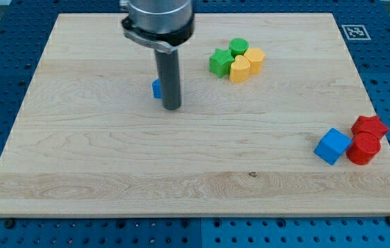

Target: Place the blue triangle in between yellow heart and blue cube

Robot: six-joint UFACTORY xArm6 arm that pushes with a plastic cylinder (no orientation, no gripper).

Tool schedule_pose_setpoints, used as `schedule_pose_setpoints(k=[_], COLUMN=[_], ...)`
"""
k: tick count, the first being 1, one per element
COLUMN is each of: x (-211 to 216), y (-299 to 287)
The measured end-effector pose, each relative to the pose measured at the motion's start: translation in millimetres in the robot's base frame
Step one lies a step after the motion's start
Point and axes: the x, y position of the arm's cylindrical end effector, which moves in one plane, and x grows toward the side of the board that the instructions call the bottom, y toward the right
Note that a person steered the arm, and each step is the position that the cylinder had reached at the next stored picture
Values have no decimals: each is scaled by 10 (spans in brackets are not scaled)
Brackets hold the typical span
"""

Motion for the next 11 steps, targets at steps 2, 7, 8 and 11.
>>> schedule_pose_setpoints(k=[2, 7, 8, 11], x=[-98, 254, 158, 75], y=[-938, 557, -10, 1008])
